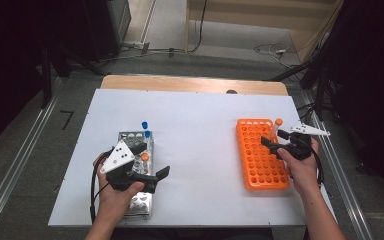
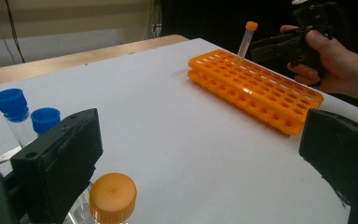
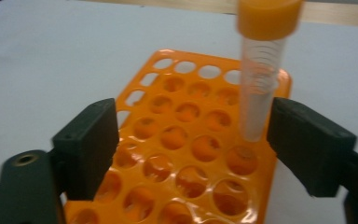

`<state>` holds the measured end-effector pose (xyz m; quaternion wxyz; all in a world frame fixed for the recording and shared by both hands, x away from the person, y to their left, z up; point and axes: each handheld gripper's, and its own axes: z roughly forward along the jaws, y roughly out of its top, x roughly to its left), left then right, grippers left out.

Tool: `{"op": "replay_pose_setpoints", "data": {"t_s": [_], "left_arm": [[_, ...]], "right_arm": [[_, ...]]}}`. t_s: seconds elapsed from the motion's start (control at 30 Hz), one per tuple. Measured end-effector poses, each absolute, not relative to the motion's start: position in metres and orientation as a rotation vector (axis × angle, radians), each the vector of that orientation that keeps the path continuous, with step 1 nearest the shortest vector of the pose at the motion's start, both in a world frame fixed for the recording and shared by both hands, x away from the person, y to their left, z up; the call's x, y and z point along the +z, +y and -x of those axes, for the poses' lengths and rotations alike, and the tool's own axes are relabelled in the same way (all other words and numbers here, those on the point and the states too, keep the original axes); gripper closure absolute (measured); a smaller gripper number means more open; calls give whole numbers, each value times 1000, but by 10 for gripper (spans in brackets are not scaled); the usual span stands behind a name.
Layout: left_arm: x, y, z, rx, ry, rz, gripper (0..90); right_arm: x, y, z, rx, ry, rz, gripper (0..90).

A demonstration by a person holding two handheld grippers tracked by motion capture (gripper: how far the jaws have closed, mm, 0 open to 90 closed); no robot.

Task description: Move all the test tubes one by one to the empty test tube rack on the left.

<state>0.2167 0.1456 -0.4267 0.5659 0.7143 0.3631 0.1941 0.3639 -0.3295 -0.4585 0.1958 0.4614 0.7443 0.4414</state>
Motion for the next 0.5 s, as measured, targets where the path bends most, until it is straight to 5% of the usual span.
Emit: {"op": "replay_pose_setpoints", "data": {"t_s": [0.5], "left_arm": [[-427,145,-217,453,855,-1674,0]], "right_arm": [[-471,-331,-384,1118,2010,-1337,680]]}}
